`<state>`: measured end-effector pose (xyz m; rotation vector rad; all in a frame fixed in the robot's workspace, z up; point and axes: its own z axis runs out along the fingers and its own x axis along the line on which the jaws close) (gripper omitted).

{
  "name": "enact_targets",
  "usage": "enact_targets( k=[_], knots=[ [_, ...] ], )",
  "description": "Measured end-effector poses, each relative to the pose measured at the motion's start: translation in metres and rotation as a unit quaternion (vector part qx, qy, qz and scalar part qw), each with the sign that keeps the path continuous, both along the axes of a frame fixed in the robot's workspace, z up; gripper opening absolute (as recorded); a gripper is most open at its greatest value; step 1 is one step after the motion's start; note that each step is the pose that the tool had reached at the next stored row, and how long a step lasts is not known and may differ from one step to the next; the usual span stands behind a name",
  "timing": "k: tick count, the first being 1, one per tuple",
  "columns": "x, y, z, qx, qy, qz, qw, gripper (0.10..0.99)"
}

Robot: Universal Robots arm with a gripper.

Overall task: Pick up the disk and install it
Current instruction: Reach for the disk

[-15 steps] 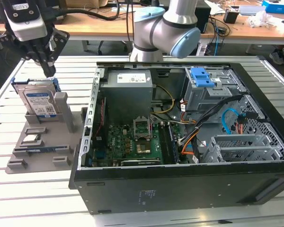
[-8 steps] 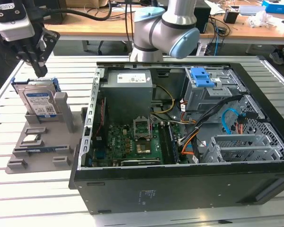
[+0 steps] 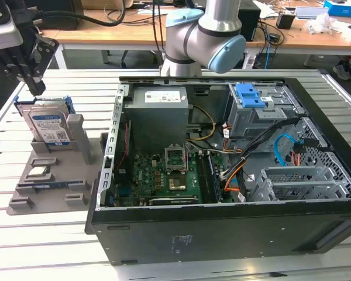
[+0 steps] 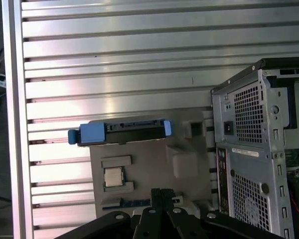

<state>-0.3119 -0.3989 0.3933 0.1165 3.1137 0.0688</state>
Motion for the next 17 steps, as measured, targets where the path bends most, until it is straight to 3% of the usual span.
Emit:
enact_targets(
  k=[10,17],
  knots=[
    [-0.0258,0.0000,0.0000,0.0000,0.0000,0.000,1.0000,0.106],
    [-0.0511,0.0001,0.0000,0.0000,0.0000,0.000,1.0000,0.106]
  ],
)
